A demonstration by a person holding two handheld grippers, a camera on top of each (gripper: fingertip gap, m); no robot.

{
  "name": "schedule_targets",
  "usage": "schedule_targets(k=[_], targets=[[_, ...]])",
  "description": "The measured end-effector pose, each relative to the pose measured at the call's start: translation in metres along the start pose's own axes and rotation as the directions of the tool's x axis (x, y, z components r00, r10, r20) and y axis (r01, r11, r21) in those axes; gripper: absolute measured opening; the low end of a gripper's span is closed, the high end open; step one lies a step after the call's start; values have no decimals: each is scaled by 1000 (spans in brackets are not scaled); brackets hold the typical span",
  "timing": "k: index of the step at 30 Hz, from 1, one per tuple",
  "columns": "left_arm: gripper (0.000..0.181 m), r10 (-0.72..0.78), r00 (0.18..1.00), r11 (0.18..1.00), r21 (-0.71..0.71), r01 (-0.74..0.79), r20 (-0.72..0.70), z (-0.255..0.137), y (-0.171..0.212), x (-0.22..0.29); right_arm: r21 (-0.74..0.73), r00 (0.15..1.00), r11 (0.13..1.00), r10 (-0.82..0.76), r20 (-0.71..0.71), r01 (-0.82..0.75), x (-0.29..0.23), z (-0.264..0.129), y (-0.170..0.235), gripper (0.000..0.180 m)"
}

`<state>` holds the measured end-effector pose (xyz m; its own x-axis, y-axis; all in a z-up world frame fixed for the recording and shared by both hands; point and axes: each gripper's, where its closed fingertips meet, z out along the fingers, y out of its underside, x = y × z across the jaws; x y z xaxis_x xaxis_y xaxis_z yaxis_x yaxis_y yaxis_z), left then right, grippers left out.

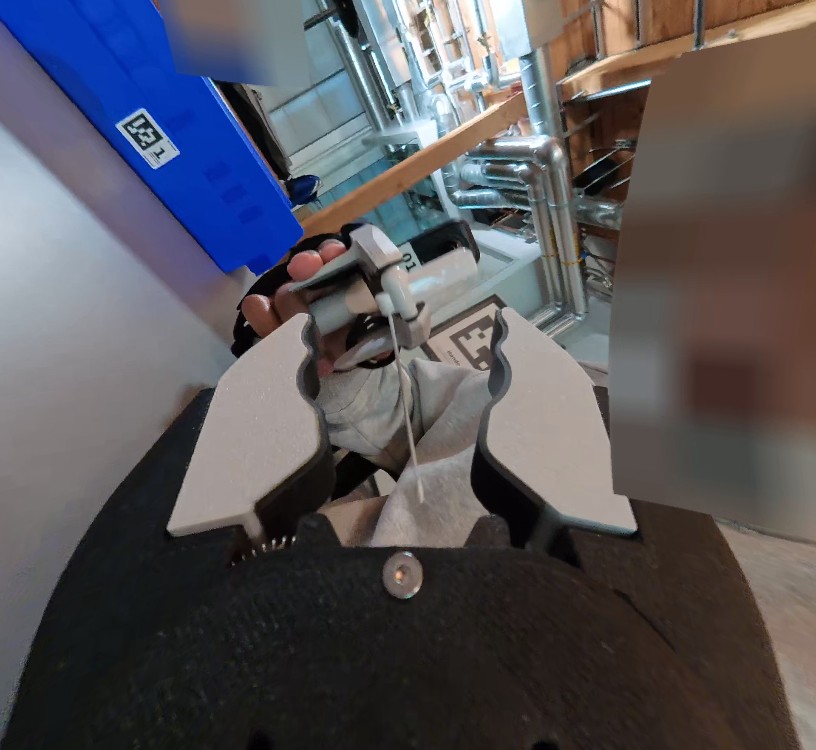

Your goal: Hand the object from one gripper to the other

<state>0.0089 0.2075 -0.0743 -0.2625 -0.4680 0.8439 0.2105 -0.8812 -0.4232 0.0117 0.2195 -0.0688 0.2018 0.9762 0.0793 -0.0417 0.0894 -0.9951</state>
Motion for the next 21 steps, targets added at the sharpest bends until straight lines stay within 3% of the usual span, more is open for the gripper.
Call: schedule_targets(k=[1,8,13,21], targets=[[74,14,1000,1000,-13,-14,17,0,1,-2,14,999,999,35,-9,-35,5,-2,-1,25],[39,-19,999,986,-166,24,29,7,30,-10,49,992,993,110,-55,-108,23,-10,-2,25],[30,-22,999,962,-273,31,35,10,48,-11,32,992,996,91,-83,-89,28,-11,2,25],[19,-11,999,962,-273,22,44,10,49,-12,20,993,997,75,-96,-74,29,-11,4,25]])
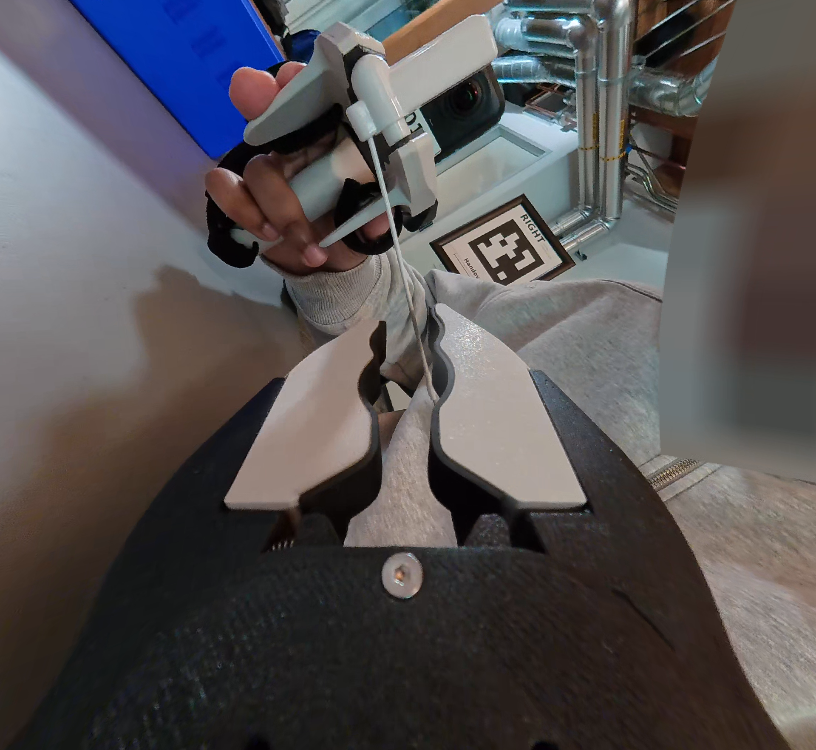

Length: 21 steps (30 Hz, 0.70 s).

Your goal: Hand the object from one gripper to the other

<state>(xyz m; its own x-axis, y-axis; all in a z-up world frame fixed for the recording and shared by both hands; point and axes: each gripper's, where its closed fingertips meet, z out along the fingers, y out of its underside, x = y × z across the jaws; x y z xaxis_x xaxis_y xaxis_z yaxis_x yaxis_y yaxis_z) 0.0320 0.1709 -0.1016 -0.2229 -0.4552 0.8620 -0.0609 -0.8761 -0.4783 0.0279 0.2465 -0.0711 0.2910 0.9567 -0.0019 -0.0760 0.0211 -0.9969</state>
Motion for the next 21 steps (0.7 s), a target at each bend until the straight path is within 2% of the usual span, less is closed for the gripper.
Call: schedule_targets(k=[5,9,12,17,21], targets=[[21,-9,1000,999,-33,9,-8,5,6,0,-5,1000,1000,-12,-7,12,1,0,1,25],[2,19,1000,999,-26,-19,9,4,5,0,-3,1000,1000,-11,-11,11,2,0,1,25],[1,39,999,999,-19,-38,29,2,2,-1,14,1000,1000,-19,-16,19,2,-1,0,25],[2,69,996,997,15,-69,51,-1,-4,-1,21,998,999,-43,-39,44,4,2,2,48],[2,124,988,990,52,-129,90,-6,-13,-1,7,999,999,-32,-44,33,5,5,7,56]])
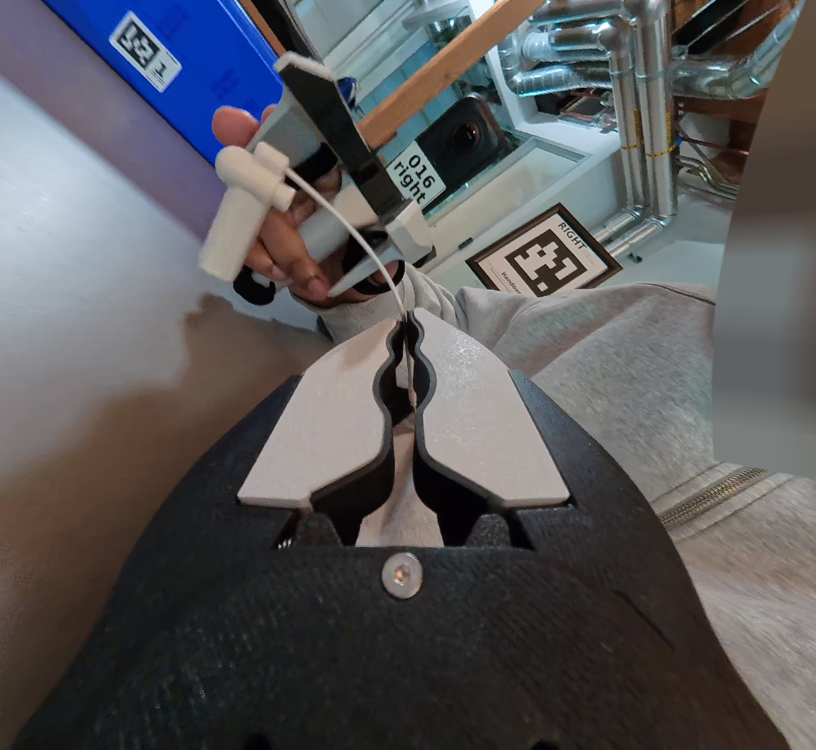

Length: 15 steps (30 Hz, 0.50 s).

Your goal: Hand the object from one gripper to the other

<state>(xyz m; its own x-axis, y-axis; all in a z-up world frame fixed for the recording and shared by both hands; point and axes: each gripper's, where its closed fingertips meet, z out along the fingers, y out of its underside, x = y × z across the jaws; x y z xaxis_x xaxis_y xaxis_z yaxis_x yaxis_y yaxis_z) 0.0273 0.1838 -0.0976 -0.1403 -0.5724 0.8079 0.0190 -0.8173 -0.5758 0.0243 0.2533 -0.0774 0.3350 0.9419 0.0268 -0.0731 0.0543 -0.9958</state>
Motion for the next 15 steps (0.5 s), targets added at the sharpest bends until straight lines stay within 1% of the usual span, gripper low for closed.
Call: schedule_targets(k=[5,7,8,9,10,15], targets=[[1,63,997,994,90,-65,35,-10,-17,1,5,999,999,39,-21,-39,7,-1,0,55],[1,88,994,988,123,-96,68,-15,-24,-1,2,998,998,61,-14,-61,7,-2,1,47],[1,102,991,984,135,-114,90,-17,-26,-3,-7,996,996,85,4,-85,5,-2,2,40],[2,118,986,981,141,-134,114,-19,-28,-4,-23,992,992,121,31,-121,2,-1,4,33],[2,134,982,978,141,-153,135,-20,-29,-6,-40,984,985,169,61,-167,-2,0,6,31],[2,202,956,968,107,-228,214,-20,-28,-12,-72,898,913,409,164,-403,-14,3,8,28]])
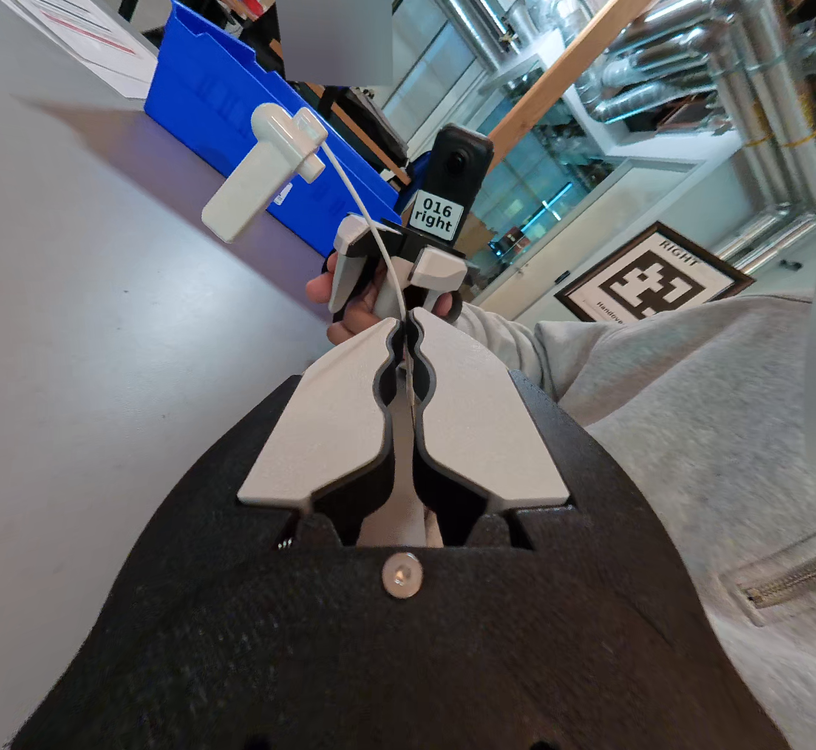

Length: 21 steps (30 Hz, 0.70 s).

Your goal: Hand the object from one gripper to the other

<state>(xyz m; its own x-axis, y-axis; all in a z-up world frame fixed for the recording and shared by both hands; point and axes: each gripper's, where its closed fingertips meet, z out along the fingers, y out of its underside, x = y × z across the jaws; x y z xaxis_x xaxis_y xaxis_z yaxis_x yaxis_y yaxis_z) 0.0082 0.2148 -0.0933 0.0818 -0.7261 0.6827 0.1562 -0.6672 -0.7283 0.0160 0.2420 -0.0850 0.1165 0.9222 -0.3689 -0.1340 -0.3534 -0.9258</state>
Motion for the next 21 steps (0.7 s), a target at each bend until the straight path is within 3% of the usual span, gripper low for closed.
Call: schedule_targets(k=[7,21], targets=[[2,104,992,993,-57,-100,70,5,8,-4,27,985,987,153,79,-156,-6,1,-3,19],[2,215,973,969,-139,-202,84,13,22,0,-15,986,990,138,95,-137,-16,8,4,16]])
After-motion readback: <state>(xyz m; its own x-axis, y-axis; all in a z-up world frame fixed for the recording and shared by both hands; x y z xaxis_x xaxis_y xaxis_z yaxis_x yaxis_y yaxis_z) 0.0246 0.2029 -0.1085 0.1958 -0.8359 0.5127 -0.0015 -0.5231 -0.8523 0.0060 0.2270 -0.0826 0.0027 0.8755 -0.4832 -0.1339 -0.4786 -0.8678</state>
